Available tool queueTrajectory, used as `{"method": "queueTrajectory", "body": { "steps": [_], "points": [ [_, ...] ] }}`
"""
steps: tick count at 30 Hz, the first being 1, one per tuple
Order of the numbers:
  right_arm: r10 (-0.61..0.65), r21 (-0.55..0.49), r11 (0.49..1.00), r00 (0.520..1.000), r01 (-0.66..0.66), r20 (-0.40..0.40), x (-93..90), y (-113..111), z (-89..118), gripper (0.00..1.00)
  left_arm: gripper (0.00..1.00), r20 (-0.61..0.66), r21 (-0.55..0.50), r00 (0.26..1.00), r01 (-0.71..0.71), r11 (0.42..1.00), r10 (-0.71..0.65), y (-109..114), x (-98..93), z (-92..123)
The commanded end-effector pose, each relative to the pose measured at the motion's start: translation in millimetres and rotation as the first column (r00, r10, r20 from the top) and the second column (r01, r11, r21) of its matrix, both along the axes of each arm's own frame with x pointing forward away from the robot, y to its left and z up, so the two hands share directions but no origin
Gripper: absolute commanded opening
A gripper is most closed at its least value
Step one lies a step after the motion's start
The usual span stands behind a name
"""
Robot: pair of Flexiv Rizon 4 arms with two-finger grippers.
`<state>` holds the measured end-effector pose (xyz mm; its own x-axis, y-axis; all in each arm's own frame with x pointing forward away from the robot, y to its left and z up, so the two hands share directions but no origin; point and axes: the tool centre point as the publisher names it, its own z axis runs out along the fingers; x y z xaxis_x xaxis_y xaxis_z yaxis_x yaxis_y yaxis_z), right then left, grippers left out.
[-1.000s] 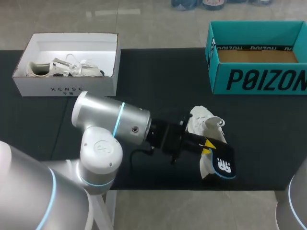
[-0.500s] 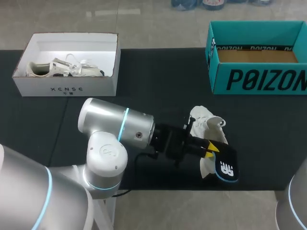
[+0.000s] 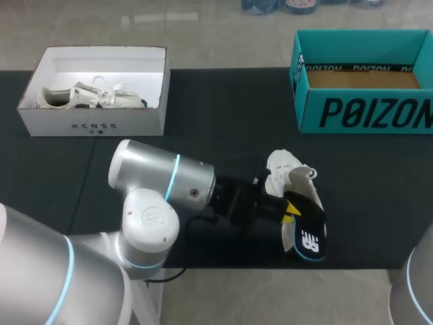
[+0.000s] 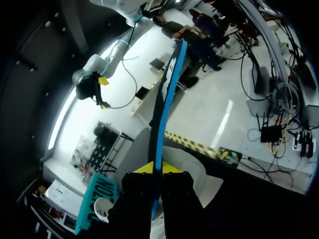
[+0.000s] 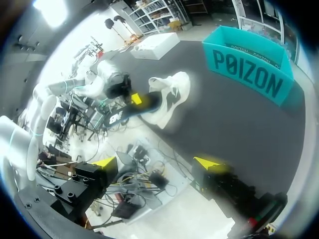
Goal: Take the shoe out of the shoebox, open the shoe tongue, remove and reinsert the insole, then place the shoe into the shoebox
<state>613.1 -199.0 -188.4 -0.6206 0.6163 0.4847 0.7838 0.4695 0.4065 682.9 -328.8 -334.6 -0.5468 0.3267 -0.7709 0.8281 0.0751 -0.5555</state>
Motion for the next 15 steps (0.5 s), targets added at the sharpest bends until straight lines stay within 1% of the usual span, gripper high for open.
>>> {"method": "queueTrajectory", "body": {
  "steps": [1, 8, 12, 15],
  "points": [
    [-0.146, 0.002, 0.989, 0.973, 0.148, 0.180, -11.9, 1.3, 0.1, 1.00, 0.00, 0.004, 0.010, 1.000, -0.017, 1.000, 0.017, 1.6, 10.3, -6.6],
    [-0.146, 0.002, 0.989, 0.973, 0.148, 0.180, -11.9, 1.3, 0.1, 1.00, 0.00, 0.015, 0.010, 0.996, -0.087, 0.996, 0.087, -2.9, 33.6, -17.5],
    [-0.146, 0.002, 0.989, 0.973, 0.148, 0.180, -11.9, 1.3, 0.1, 1.00, 0.00, 0.023, 0.008, 0.993, -0.113, 0.994, 0.113, -7.4, 44.3, -17.0],
    [-0.146, 0.002, 0.989, 0.973, 0.148, 0.180, -11.9, 1.3, 0.1, 1.00, 0.00, 0.035, 0.010, 0.993, -0.114, 0.993, 0.114, -10.4, 47.1, -14.7]
  ]
}}
